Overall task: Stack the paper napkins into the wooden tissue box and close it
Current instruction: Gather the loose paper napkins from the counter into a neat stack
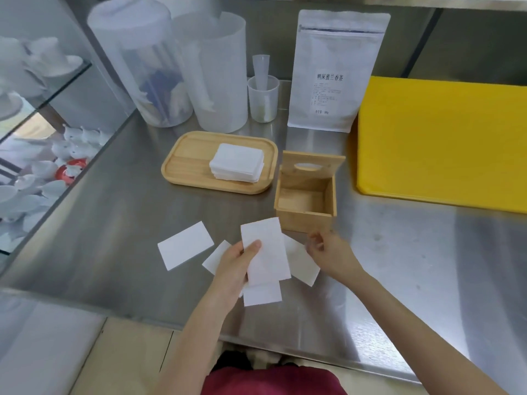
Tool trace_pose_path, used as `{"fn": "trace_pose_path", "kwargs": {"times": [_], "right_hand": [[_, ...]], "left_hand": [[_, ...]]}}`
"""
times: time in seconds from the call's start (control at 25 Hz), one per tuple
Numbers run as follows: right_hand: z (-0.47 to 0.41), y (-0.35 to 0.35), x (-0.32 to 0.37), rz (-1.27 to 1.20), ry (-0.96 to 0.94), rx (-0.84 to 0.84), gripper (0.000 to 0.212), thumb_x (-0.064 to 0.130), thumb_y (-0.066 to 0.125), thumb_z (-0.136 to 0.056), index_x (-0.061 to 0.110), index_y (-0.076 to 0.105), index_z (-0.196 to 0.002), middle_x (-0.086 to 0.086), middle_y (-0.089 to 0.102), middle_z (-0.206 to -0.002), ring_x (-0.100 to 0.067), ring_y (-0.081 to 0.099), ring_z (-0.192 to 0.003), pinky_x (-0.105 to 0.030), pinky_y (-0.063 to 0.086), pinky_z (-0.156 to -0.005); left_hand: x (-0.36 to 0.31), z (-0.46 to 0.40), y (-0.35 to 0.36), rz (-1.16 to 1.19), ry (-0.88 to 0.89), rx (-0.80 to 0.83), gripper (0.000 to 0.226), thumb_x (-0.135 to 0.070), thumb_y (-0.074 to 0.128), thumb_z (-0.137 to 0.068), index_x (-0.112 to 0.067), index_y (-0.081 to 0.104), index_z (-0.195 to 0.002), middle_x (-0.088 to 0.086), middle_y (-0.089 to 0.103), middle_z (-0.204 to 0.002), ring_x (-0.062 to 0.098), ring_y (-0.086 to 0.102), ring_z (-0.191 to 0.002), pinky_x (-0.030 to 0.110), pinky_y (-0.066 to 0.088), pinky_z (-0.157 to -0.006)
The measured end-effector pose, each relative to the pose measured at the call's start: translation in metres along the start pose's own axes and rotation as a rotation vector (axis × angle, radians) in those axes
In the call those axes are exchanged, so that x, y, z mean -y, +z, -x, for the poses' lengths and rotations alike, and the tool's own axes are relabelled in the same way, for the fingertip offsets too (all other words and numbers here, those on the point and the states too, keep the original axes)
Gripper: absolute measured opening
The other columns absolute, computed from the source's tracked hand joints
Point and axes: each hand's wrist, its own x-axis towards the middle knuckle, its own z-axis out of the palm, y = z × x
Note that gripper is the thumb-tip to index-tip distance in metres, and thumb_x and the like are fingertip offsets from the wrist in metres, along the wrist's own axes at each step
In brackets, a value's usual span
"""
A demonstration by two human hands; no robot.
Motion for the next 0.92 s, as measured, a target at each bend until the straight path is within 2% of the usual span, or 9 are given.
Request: {"fn": "trace_pose_path", "kwargs": {"times": [0.08, 0.2, 0.36, 0.52, 0.6, 0.68, 0.76, 0.84, 0.92], "right_hand": [[-0.004, 0.014, -0.004, 0.211, 0.015, 0.048, 0.038, 0.027, 0.053, -0.09, 0.007, 0.046, -0.122, -0.014, 0.049, -0.128, -0.033, 0.05, -0.115, -0.037, 0.044, -0.093], [-0.005, 0.026, 0.0, 0.397, 0.051, 0.06, 0.049, 0.037, 0.054, -0.088, 0.008, 0.042, -0.125, -0.015, 0.044, -0.132, -0.034, 0.043, -0.122, -0.041, 0.039, -0.1], [-0.01, 0.035, 0.001, 0.449, 0.07, 0.009, 0.051, 0.039, 0.057, -0.086, 0.008, 0.044, -0.124, -0.014, 0.046, -0.131, -0.033, 0.041, -0.123, -0.04, 0.037, -0.101], [-0.01, 0.034, -0.001, 0.402, 0.135, 0.039, 0.048, 0.037, 0.058, -0.085, 0.01, 0.046, -0.123, -0.013, 0.047, -0.13, -0.032, 0.041, -0.121, -0.039, 0.038, -0.099], [-0.006, 0.034, -0.001, 0.226, 0.173, 0.045, 0.036, 0.027, 0.058, -0.086, 0.01, 0.049, -0.117, -0.014, 0.052, -0.126, -0.03, 0.047, -0.114, -0.038, 0.042, -0.092], [0.0, 0.03, 0.002, -0.016, 0.218, 0.039, 0.029, 0.016, 0.057, -0.087, 0.008, 0.046, -0.112, -0.015, 0.058, -0.123, -0.026, 0.053, -0.099, -0.033, 0.043, -0.077], [0.006, 0.022, 0.009, -0.178, 0.241, 0.016, 0.039, 0.014, 0.059, -0.087, 0.006, 0.043, -0.121, -0.012, 0.057, -0.124, -0.026, 0.054, -0.1, -0.028, 0.039, -0.075], [0.013, 0.013, 0.02, -0.315, 0.217, -0.013, 0.04, 0.016, 0.061, -0.087, 0.007, 0.047, -0.123, -0.009, 0.058, -0.115, -0.023, 0.055, -0.095, -0.027, 0.041, -0.073], [0.023, 0.006, 0.038, -0.655, 0.193, 0.033, 0.021, 0.014, 0.058, -0.088, 0.01, 0.057, -0.109, -0.003, 0.06, -0.099, -0.016, 0.055, -0.082, -0.026, 0.044, -0.068]], "left_hand": [[-0.005, 0.003, -0.01, 0.039, 0.024, -0.035, 0.019, -0.021, 0.049, -0.095, -0.012, 0.065, -0.1, 0.007, 0.071, -0.099, 0.025, 0.066, -0.092, 0.038, 0.051, -0.081], [-0.008, 0.003, -0.02, 0.056, 0.043, -0.07, 0.018, -0.02, 0.048, -0.095, -0.014, 0.065, -0.099, 0.006, 0.071, -0.1, 0.024, 0.066, -0.094, 0.037, 0.051, -0.083], [-0.008, 0.004, -0.027, 0.054, 0.034, -0.094, 0.019, -0.019, 0.046, -0.096, -0.018, 0.064, -0.094, 0.003, 0.07, -0.098, 0.021, 0.065, -0.093, 0.04, 0.049, -0.089], [-0.008, 0.005, -0.035, 0.043, 0.023, -0.093, 0.021, -0.019, 0.044, -0.096, -0.019, 0.065, -0.092, 0.002, 0.07, -0.098, 0.021, 0.065, -0.095, 0.041, 0.048, -0.091], [-0.008, 0.005, -0.04, 0.043, 0.021, -0.089, 0.021, -0.019, 0.044, -0.097, -0.017, 0.064, -0.097, 0.003, 0.07, -0.1, 0.023, 0.064, -0.097, 0.04, 0.049, -0.091], [-0.008, 0.005, -0.043, 0.059, 0.025, -0.085, 0.021, -0.017, 0.043, -0.097, -0.015, 0.063, -0.102, 0.003, 0.07, -0.1, 0.022, 0.064, -0.097, 0.038, 0.049, -0.087], [-0.006, 0.005, -0.045, 0.069, 0.02, -0.078, 0.023, -0.017, 0.042, -0.097, -0.013, 0.063, -0.107, 0.002, 0.07, -0.101, 0.022, 0.064, -0.098, 0.039, 0.049, -0.09], [-0.005, 0.006, -0.045, 0.088, 0.002, -0.067, 0.026, -0.017, 0.042, -0.097, -0.01, 0.062, -0.112, 0.005, 0.07, -0.106, 0.024, 0.064, -0.102, 0.043, 0.046, -0.095], [-0.005, 0.007, -0.045, 0.115, -0.012, -0.058, 0.026, -0.017, 0.042, -0.097, -0.01, 0.062, -0.111, 0.006, 0.069, -0.106, 0.026, 0.064, -0.102, 0.043, 0.045, -0.096]]}}
